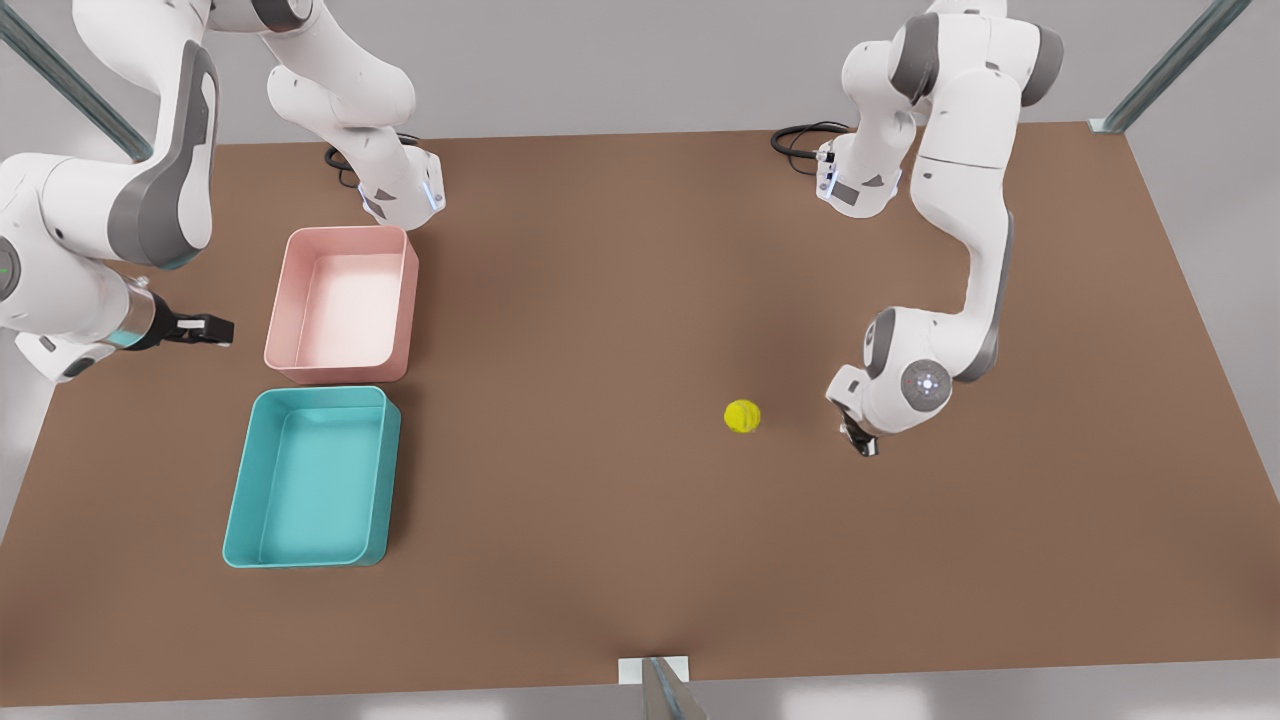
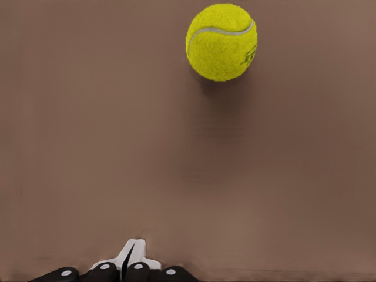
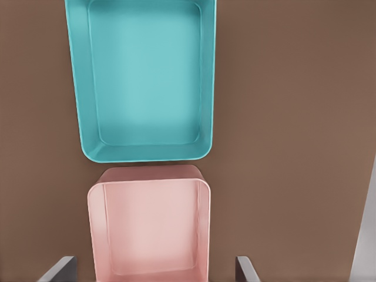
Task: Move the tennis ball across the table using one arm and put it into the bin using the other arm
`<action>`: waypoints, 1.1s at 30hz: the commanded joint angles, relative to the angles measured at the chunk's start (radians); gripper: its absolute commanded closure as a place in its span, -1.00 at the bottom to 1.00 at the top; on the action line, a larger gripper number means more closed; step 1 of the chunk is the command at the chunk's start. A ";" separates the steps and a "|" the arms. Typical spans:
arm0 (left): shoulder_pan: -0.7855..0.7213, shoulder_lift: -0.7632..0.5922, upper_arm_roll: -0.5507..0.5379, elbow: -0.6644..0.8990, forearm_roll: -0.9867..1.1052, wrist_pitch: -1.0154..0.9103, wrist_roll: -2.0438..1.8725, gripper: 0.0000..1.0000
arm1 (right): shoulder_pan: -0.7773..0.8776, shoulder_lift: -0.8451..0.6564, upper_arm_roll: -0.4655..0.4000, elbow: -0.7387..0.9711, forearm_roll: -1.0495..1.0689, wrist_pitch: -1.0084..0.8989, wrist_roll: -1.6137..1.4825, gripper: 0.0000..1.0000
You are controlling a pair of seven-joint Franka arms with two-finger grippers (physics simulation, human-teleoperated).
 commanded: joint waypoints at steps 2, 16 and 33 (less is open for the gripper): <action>-0.044 -0.083 0.013 0.325 0.137 -0.713 -1.192 0.17 | 0.000 0.000 0.000 0.000 0.001 0.002 0.001 -1.00; 0.095 -0.140 -0.028 0.669 -0.035 -1.032 -1.533 -1.00 | 0.004 0.007 0.000 0.000 -0.002 0.005 0.010 -1.00; 0.093 -0.143 -0.031 0.646 -0.035 -1.048 -1.495 -1.00 | 0.569 0.615 0.137 0.218 0.133 0.615 0.961 -1.00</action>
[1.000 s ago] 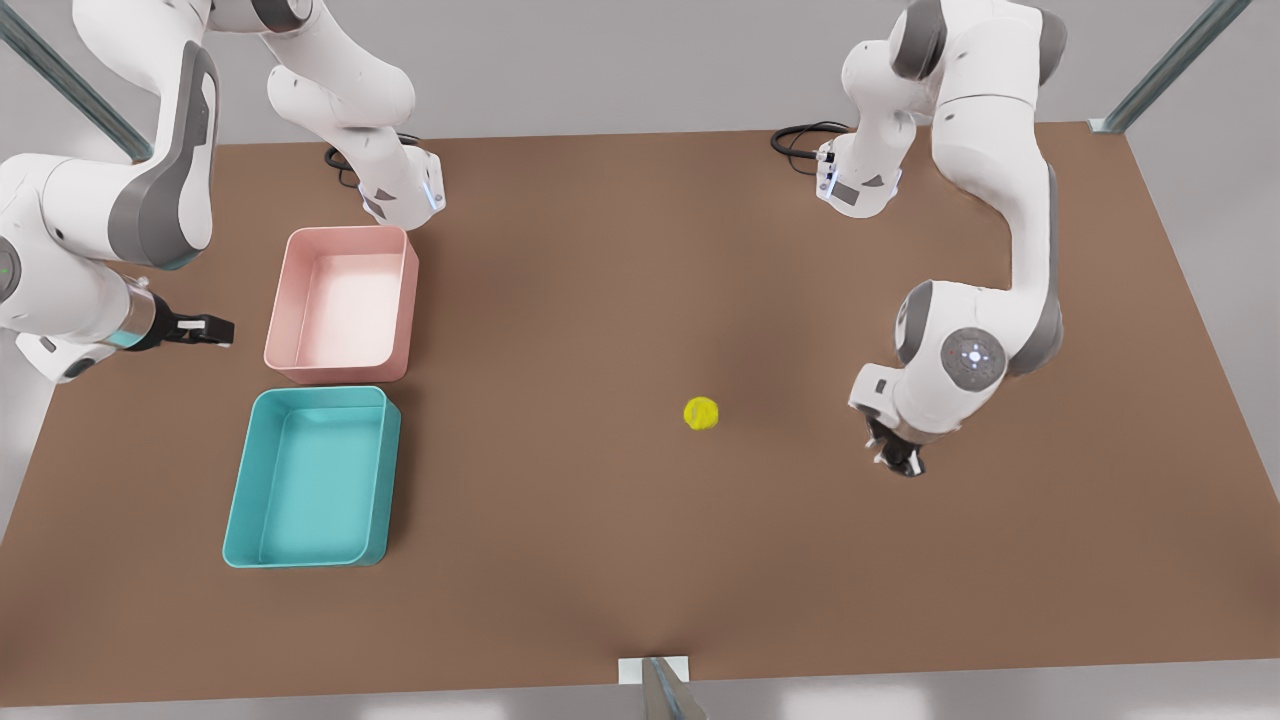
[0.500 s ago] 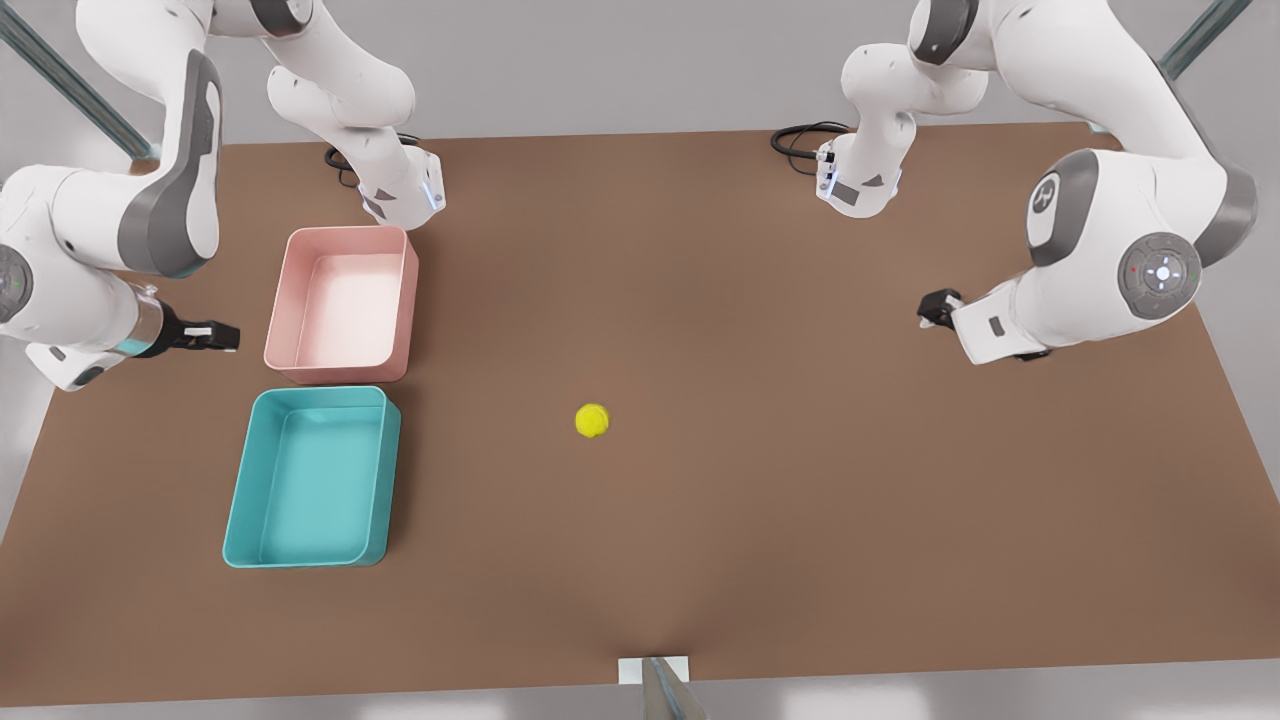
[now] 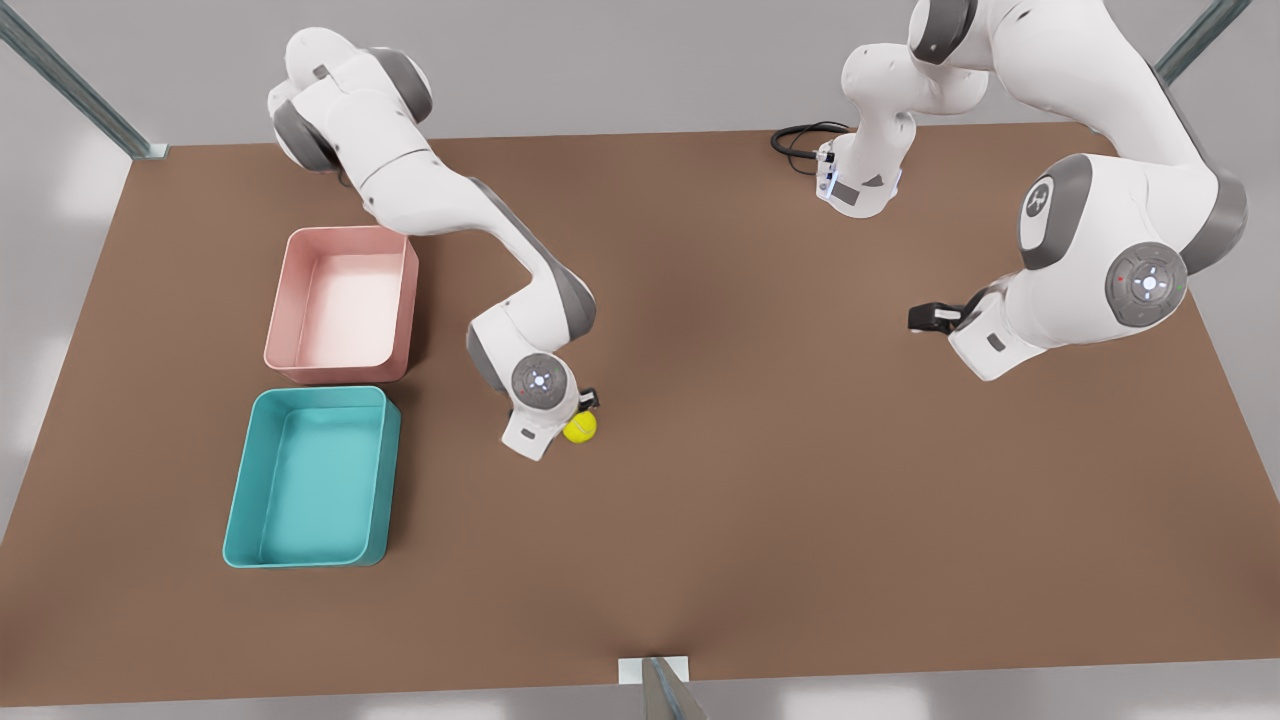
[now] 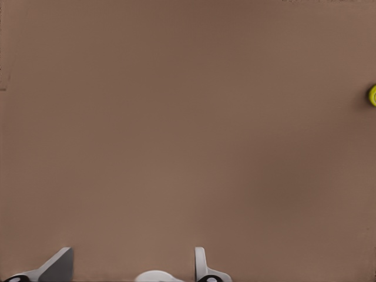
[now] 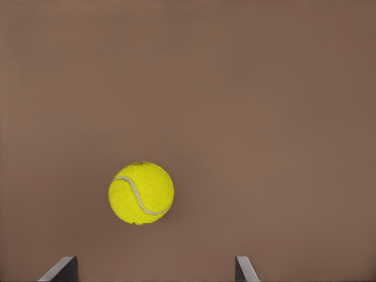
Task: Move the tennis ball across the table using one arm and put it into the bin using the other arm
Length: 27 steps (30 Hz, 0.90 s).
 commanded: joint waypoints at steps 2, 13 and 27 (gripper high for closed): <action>0.000 -0.002 0.000 -0.003 0.000 -0.004 -0.244 -1.00 | 0.011 0.032 -0.024 0.012 0.011 0.222 0.514 -1.00; 0.005 -0.005 0.000 -0.001 0.030 -0.007 -0.244 -1.00 | 0.052 0.068 -0.034 -0.100 -0.023 0.317 0.511 -1.00; 0.011 -0.002 0.000 0.000 0.053 0.023 -0.241 -1.00 | 0.090 0.051 -0.028 -0.183 -0.036 0.359 0.509 -1.00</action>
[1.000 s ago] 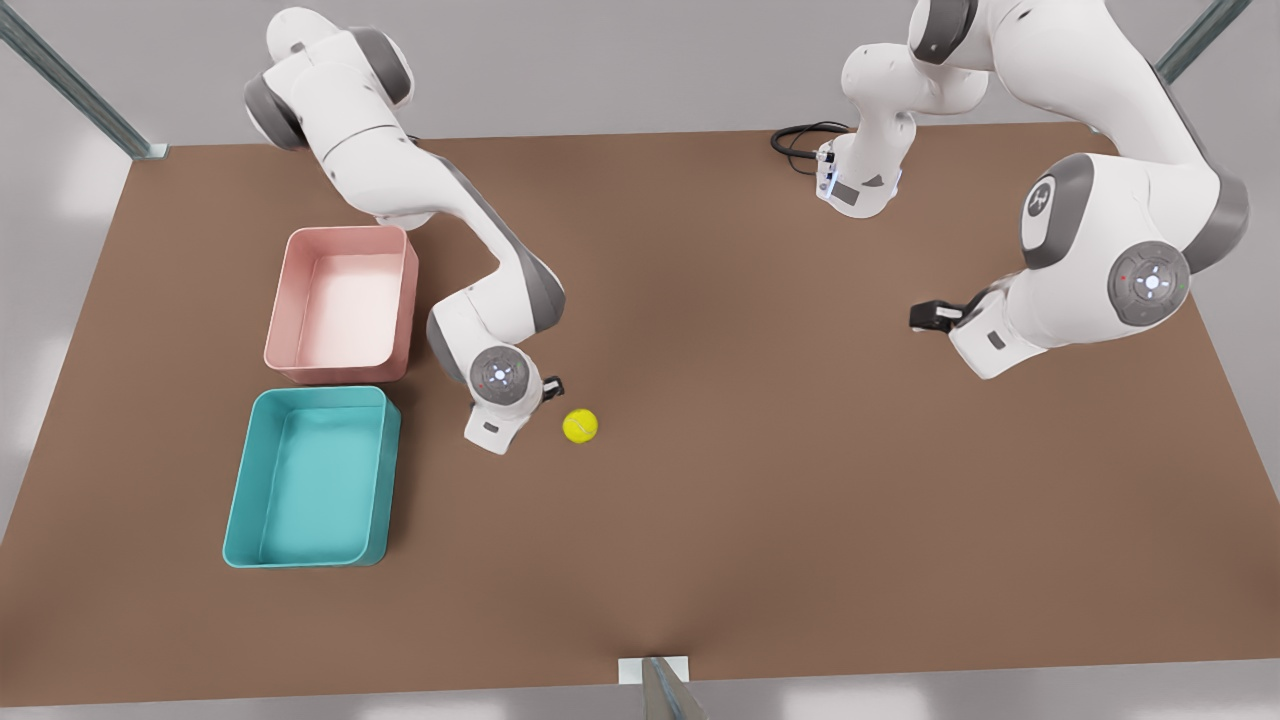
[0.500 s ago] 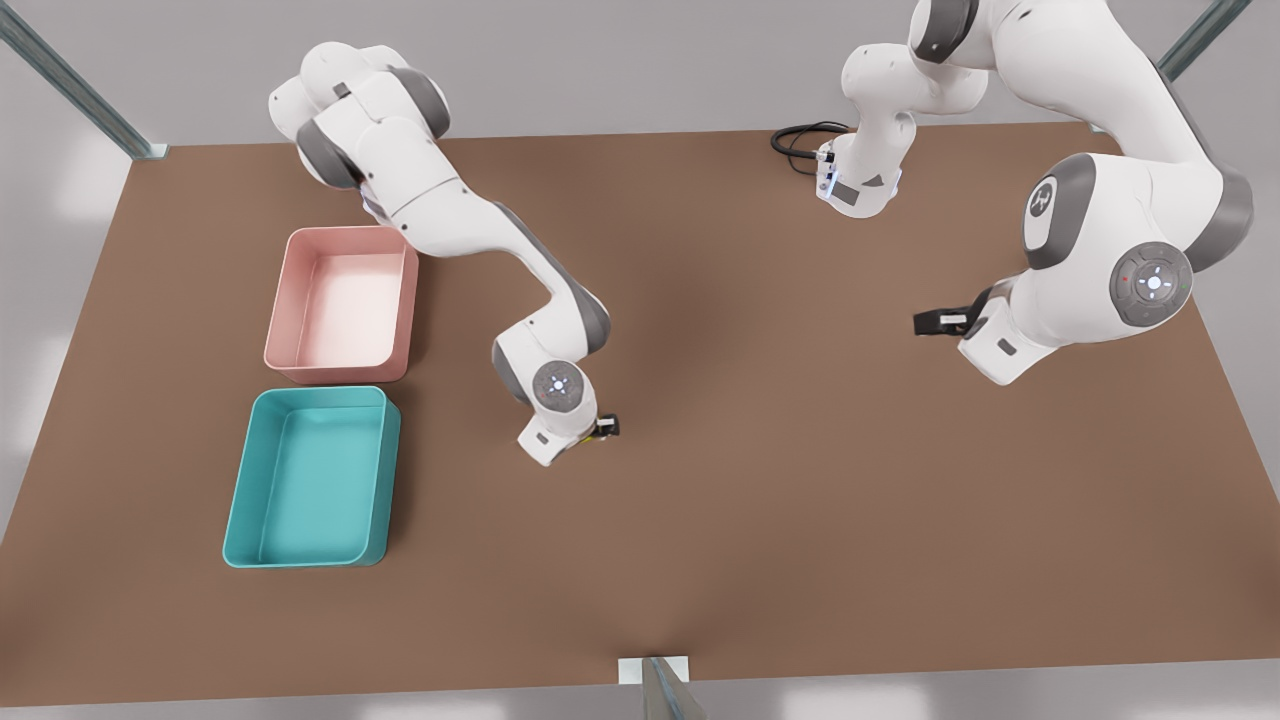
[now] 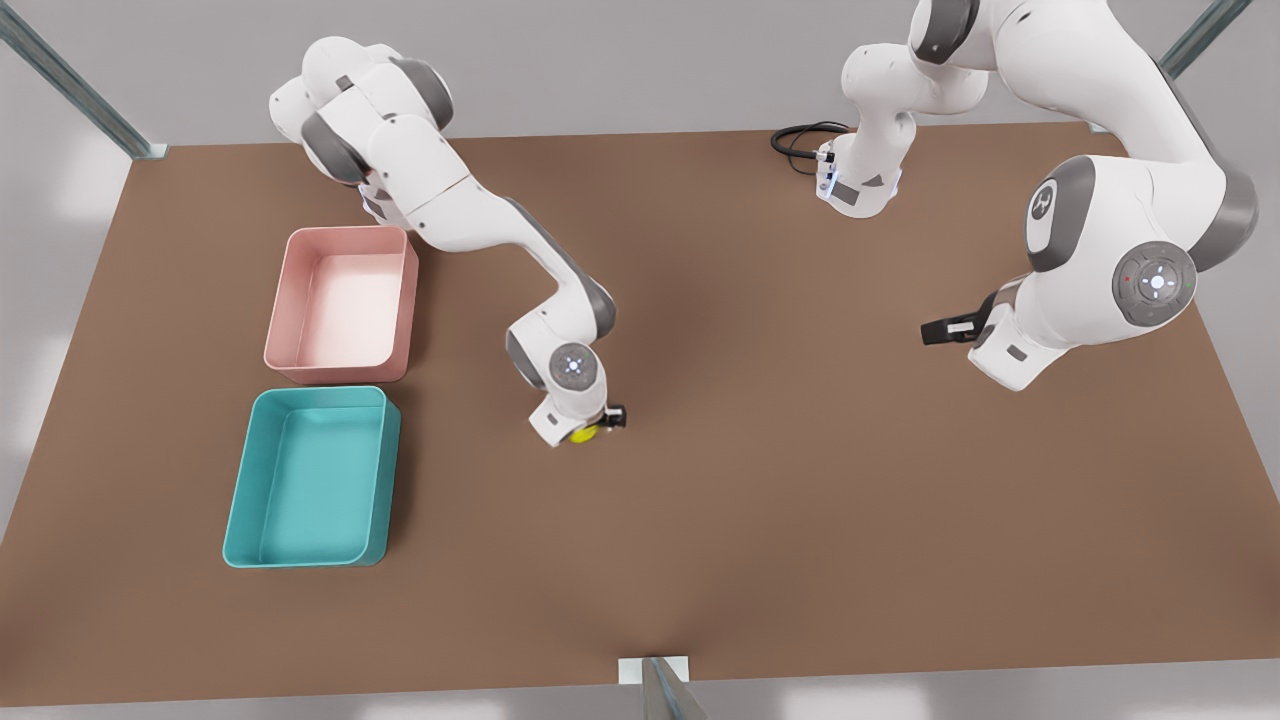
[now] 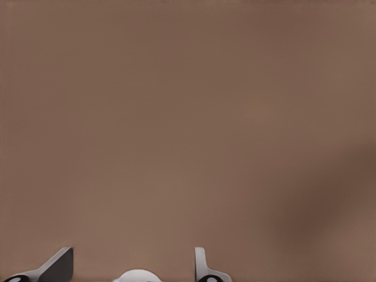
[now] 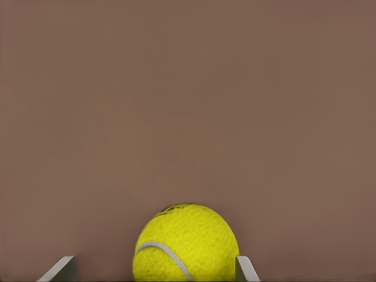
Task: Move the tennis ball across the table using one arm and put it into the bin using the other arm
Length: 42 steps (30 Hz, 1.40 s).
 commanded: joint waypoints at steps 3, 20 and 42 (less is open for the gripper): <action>0.001 -0.001 0.000 -0.001 0.000 0.006 -0.052 -1.00 | 0.002 0.002 0.001 -0.009 0.000 0.013 0.111 -1.00; 0.001 -0.001 0.000 -0.001 0.000 0.006 -0.052 -1.00 | -0.007 0.037 -0.003 -0.047 -0.001 0.065 0.098 -1.00; 0.006 0.002 0.000 -0.004 0.000 0.006 -0.052 -1.00 | -0.208 -0.150 0.000 -0.052 -0.007 -0.052 -0.311 -0.40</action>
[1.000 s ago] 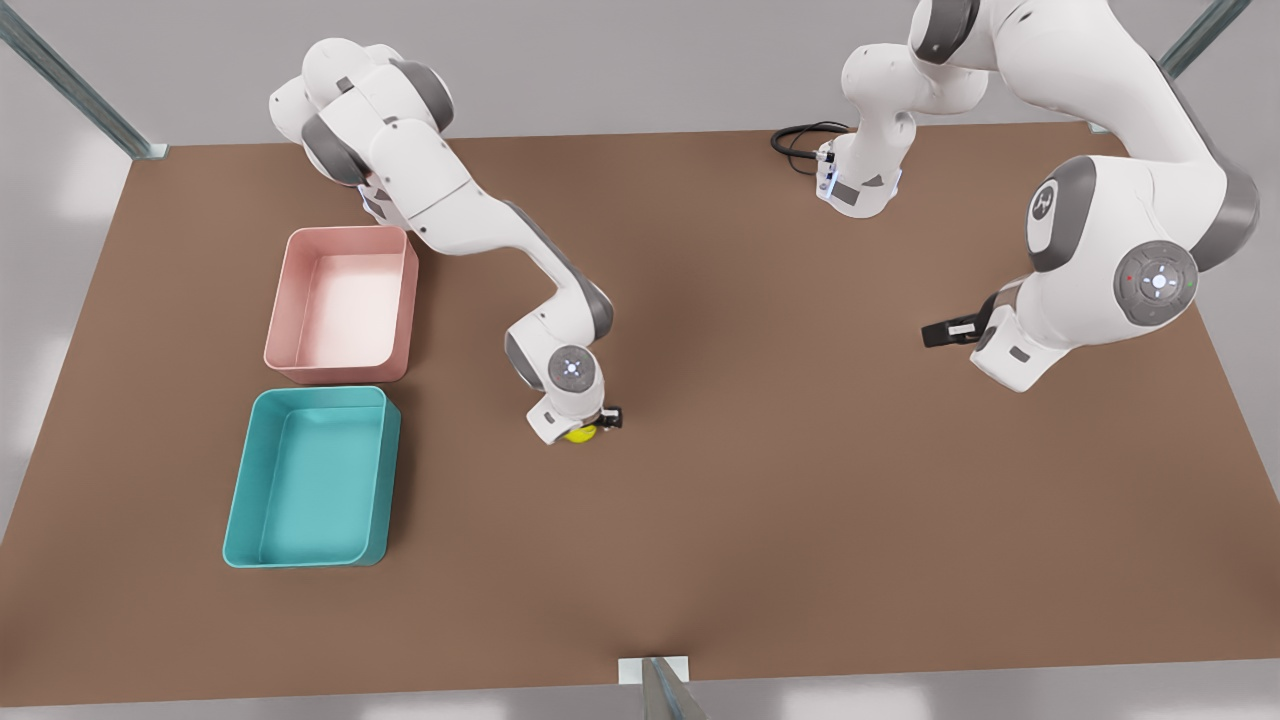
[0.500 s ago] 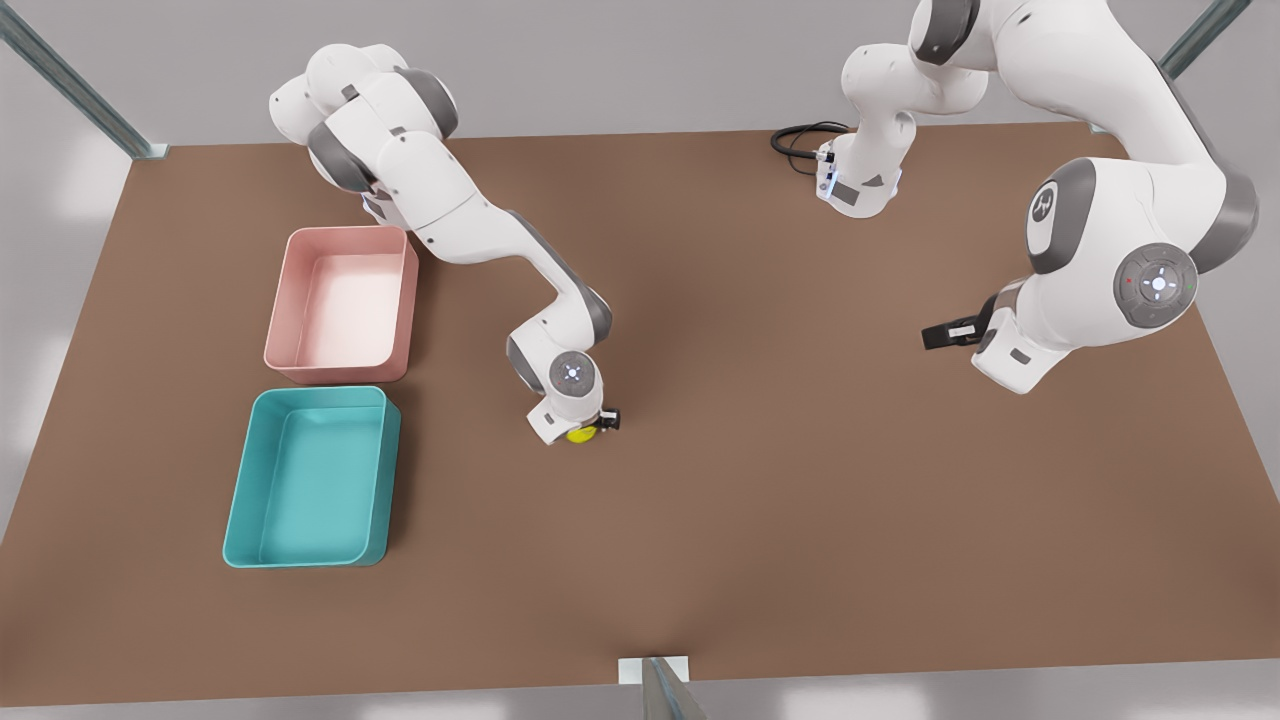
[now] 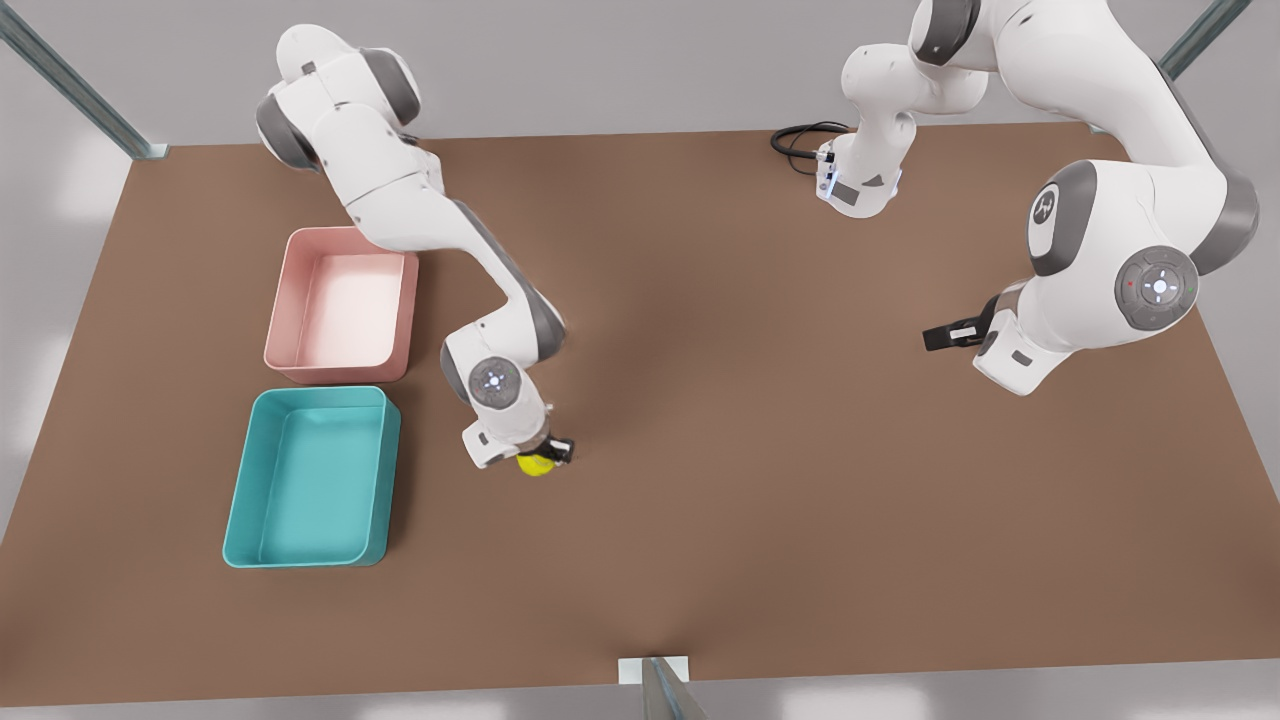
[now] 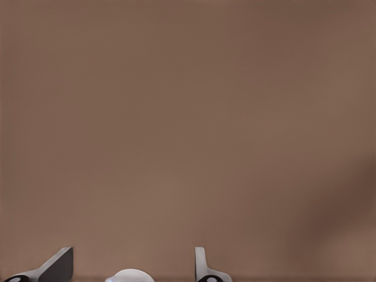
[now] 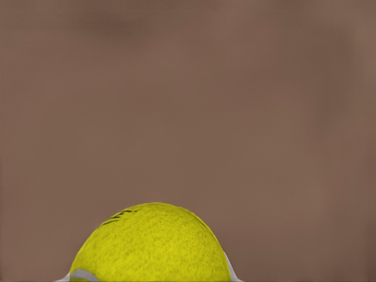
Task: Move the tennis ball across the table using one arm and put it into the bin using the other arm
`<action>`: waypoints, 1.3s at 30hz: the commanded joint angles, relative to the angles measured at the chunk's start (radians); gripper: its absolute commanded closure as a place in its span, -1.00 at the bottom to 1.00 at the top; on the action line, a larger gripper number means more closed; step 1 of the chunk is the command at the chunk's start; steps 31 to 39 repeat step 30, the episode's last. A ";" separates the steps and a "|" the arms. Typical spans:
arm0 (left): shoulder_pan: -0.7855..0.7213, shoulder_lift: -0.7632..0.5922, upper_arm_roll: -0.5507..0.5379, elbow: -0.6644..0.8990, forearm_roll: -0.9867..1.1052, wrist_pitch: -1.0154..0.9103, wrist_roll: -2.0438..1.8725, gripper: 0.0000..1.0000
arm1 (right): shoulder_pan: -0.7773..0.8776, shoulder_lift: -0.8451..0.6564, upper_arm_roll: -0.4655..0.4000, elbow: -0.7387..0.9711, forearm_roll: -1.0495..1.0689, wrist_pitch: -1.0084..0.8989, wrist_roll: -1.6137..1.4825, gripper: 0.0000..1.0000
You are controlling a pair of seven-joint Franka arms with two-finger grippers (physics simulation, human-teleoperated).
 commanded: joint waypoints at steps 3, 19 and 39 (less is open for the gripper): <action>0.001 -0.001 0.000 0.000 0.001 -0.001 -0.005 -1.00 | -0.177 -0.097 -0.006 -0.001 -0.090 -0.235 -0.753 -0.40; -0.002 0.000 0.000 -0.003 0.002 0.000 -0.006 -1.00 | -0.415 -0.313 -0.030 0.018 0.014 -0.627 -0.609 -1.00; 0.000 0.008 0.000 -0.003 -0.002 0.000 -0.006 -1.00 | -0.424 -0.644 -0.035 -0.021 0.022 -0.878 -0.611 -1.00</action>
